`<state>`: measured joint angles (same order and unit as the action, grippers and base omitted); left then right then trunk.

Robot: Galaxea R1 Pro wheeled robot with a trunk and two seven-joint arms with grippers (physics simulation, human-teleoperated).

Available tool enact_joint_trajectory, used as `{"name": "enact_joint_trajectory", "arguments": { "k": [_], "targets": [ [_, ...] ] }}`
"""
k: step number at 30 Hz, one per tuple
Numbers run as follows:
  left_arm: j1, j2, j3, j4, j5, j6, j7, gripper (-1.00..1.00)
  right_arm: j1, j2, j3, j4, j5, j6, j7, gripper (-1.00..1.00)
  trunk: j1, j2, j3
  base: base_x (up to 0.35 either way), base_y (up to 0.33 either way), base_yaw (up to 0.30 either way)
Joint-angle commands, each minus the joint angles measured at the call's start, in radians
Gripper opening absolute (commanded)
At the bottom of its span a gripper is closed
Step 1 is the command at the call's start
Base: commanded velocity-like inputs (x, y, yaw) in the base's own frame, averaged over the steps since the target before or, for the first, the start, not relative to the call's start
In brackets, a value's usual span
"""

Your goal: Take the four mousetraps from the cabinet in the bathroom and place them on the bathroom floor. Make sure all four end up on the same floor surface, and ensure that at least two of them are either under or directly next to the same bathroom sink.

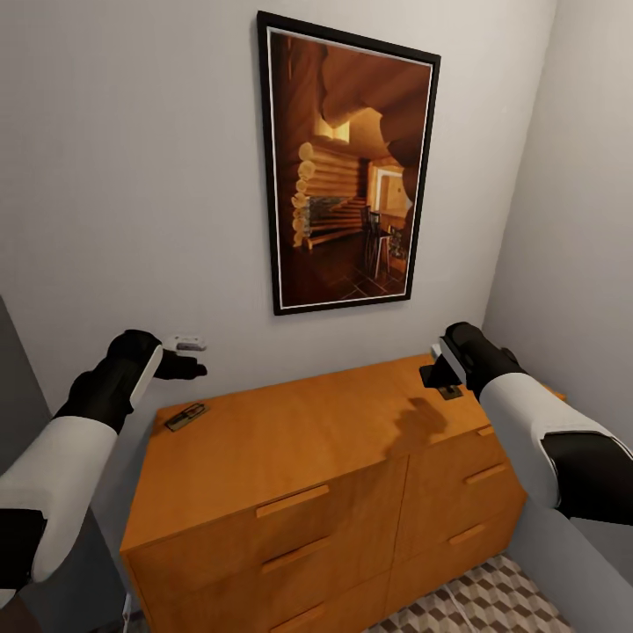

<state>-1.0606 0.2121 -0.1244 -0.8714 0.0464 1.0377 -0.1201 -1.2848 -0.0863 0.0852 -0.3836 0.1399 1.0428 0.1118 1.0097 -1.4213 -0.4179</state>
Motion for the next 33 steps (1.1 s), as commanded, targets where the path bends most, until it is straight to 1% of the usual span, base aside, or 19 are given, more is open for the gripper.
{"name": "enact_joint_trajectory", "arguments": {
  "k": [1, 33],
  "targets": [
    [-0.001, 0.001, -0.003, 0.0, 0.004, 0.004, 0.001, 1.0, -0.001, -0.002, 0.007, -0.001, 0.007, 0.004, 0.011, -1.0, 0.0, -0.001, -0.001, 0.0, 0.0, 0.0],
    [-0.001, 0.0, -0.001, 0.001, 0.005, 0.005, -0.004, 1.0, -0.001, -0.004, 0.008, -0.001, 0.007, 0.004, 0.011, -1.0, 0.0, -0.001, -0.001, 0.0, 0.0, 0.0]
  ]
}}
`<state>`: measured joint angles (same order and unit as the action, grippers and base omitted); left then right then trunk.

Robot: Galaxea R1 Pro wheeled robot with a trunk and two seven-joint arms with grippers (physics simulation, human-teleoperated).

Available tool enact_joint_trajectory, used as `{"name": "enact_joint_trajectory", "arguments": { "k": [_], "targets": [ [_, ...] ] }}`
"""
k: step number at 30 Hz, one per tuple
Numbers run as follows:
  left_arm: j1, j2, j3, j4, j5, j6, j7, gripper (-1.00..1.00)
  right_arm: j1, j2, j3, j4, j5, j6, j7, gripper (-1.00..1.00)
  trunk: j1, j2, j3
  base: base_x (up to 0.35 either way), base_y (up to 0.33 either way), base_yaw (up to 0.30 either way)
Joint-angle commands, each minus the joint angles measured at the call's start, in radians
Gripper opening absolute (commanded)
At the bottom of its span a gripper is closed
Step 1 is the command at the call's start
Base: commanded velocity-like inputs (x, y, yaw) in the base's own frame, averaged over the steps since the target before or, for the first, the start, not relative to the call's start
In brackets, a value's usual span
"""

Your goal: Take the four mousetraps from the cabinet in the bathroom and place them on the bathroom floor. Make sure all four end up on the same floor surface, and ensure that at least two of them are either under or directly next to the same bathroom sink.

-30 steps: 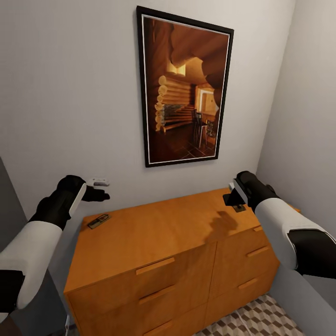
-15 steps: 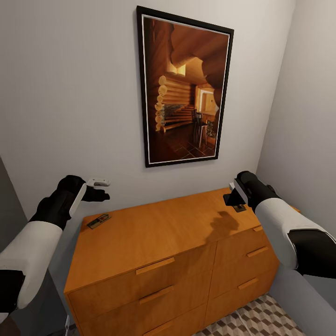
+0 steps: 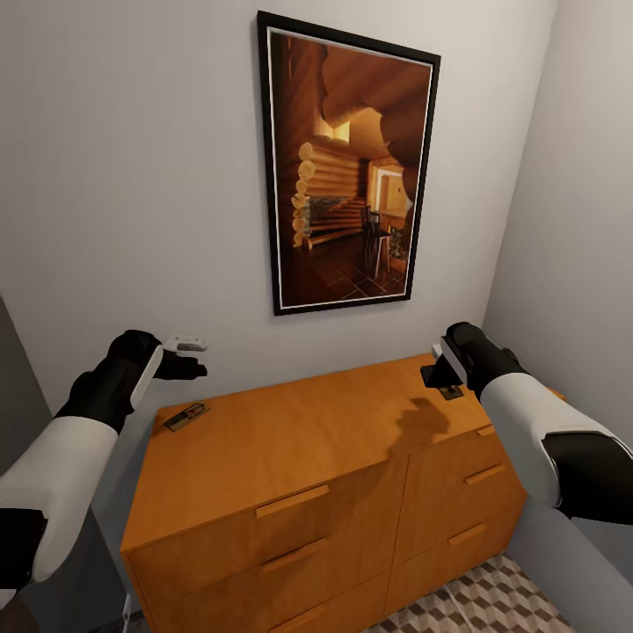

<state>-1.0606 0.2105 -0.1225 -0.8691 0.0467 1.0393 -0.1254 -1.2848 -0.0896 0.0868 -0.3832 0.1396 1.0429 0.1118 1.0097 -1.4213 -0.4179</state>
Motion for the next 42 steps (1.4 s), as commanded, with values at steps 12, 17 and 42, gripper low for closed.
{"name": "enact_joint_trajectory", "arguments": {
  "k": [12, 17, 42],
  "targets": [
    [-0.001, 0.001, -0.003, -0.001, 0.004, 0.004, 0.001, 1.0, -0.001, -0.001, 0.006, -0.001, 0.008, 0.004, 0.011, -1.0, 0.0, -0.001, -0.001, 0.0, 0.0, 0.0],
    [-0.001, 0.001, -0.003, -0.001, 0.004, 0.003, 0.001, 1.0, -0.001, -0.001, 0.006, -0.001, 0.008, 0.004, 0.011, -1.0, 0.0, -0.001, -0.001, 0.061, 0.0, 0.0],
    [-0.001, 0.0, -0.004, 0.04, 0.001, 0.004, 0.001, 1.0, -0.001, -0.001, 0.005, -0.002, 0.008, 0.004, 0.011, -1.0, 0.0, -0.001, -0.001, 0.05, 0.0, 0.0]
  ]
}}
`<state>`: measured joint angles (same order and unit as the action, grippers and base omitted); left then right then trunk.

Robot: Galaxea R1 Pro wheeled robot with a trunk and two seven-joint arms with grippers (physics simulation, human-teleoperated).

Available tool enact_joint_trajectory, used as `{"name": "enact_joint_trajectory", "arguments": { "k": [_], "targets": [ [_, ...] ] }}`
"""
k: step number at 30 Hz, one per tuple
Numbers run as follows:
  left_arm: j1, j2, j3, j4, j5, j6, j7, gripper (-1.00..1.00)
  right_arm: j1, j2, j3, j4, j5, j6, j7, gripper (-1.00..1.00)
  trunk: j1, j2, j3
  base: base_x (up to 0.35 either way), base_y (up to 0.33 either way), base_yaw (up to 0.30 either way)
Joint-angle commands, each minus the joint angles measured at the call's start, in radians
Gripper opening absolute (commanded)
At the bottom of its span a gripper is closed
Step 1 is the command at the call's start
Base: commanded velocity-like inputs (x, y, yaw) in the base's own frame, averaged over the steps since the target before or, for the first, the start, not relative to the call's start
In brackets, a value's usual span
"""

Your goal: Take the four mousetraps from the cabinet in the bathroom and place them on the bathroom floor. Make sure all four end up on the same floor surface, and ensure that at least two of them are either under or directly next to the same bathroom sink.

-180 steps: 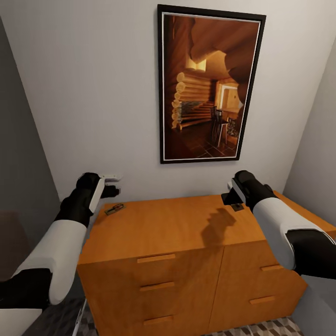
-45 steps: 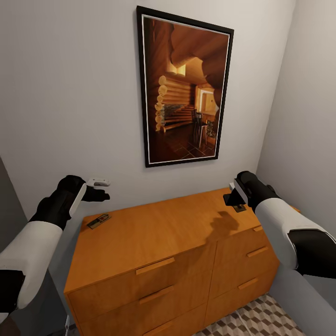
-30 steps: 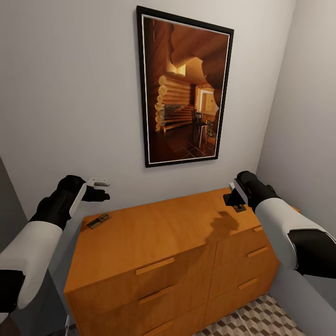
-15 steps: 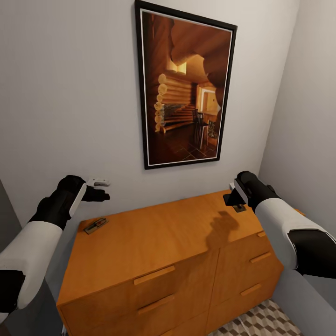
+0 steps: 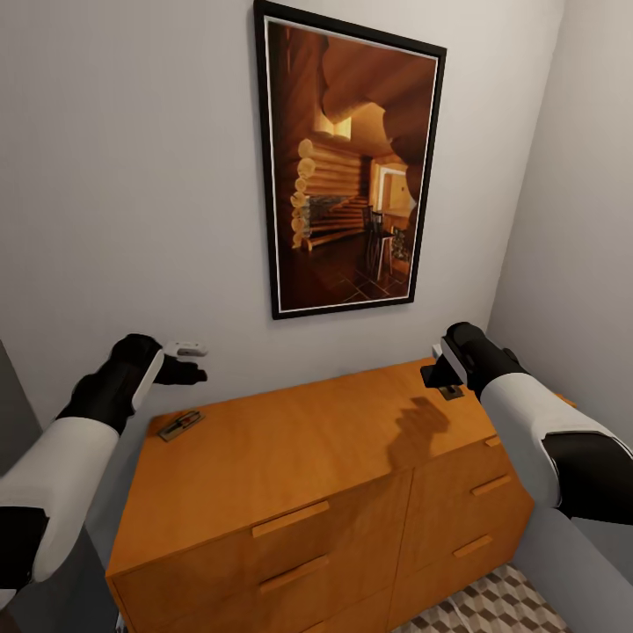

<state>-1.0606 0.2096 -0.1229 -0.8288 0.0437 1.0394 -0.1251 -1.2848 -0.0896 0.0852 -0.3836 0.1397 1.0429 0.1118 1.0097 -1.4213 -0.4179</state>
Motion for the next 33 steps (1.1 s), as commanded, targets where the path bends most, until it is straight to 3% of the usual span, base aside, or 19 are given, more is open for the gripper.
{"name": "enact_joint_trajectory", "arguments": {
  "k": [1, 9, 33],
  "targets": [
    [-0.001, 0.001, -0.004, 0.011, 0.003, 0.004, 0.001, 1.0, -0.001, -0.001, 0.007, -0.001, 0.008, 0.004, 0.011, -1.0, 0.0, -0.001, -0.001, 0.0, 0.0, 0.0],
    [-0.001, -0.001, -0.01, 0.098, -0.003, 0.003, 0.001, 1.0, -0.001, -0.001, 0.007, 0.0, 0.008, 0.004, 0.011, -1.0, 0.0, -0.001, -0.001, 0.0, 0.0, 0.0],
    [-0.001, 0.0, -0.011, 0.134, -0.007, 0.0, 0.007, 1.0, -0.001, -0.001, 0.007, 0.0, 0.008, 0.004, 0.011, -1.0, 0.0, -0.001, -0.001, 0.0, 0.0, 0.0]
  ]
}}
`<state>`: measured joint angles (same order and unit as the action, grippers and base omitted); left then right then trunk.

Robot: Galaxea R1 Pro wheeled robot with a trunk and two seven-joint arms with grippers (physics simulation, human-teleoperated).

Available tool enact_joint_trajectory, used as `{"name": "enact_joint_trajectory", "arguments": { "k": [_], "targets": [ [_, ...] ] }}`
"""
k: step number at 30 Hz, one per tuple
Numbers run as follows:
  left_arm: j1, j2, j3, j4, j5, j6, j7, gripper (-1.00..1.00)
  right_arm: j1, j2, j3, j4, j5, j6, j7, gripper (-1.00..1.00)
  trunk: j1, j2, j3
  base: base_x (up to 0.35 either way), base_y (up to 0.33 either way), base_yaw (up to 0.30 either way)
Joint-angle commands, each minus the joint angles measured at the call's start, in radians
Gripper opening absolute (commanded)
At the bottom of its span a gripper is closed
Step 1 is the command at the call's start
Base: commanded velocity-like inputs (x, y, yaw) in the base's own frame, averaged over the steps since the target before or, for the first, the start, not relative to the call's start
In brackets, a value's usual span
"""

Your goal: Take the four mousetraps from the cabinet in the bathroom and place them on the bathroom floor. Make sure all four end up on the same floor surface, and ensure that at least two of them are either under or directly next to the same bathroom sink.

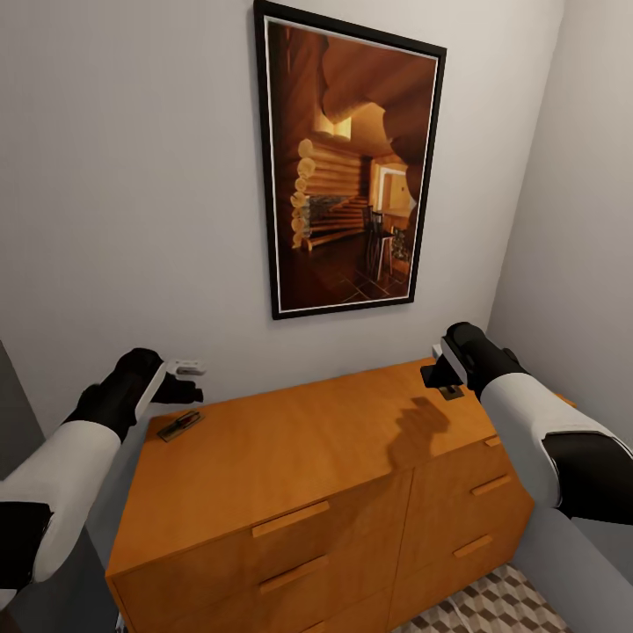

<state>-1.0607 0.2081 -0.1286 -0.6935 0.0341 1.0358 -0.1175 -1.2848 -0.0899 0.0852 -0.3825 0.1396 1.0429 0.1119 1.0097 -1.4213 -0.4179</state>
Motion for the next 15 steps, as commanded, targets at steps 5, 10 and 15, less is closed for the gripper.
{"name": "enact_joint_trajectory", "arguments": {
  "k": [5, 10, 15],
  "targets": [
    [-0.001, 0.001, -0.005, 0.017, 0.003, 0.002, 0.0, 1.0, -0.001, -0.001, 0.007, -0.001, 0.008, 0.004, 0.011, -1.0, 0.0, -0.001, -0.001, 0.0, 0.0, 0.0],
    [-0.001, 0.0, -0.005, 0.034, 0.003, 0.0, -0.006, 1.0, -0.001, -0.001, 0.007, -0.001, 0.008, 0.004, 0.011, -1.0, 0.0, -0.001, -0.001, 0.0, 0.0, 0.0],
    [-0.001, -0.004, -0.005, 0.048, 0.004, -0.002, -0.008, 1.0, -0.001, -0.002, 0.007, -0.001, 0.008, 0.004, 0.011, -1.0, 0.0, -0.001, -0.001, 0.0, 0.0, 0.0]
  ]
}}
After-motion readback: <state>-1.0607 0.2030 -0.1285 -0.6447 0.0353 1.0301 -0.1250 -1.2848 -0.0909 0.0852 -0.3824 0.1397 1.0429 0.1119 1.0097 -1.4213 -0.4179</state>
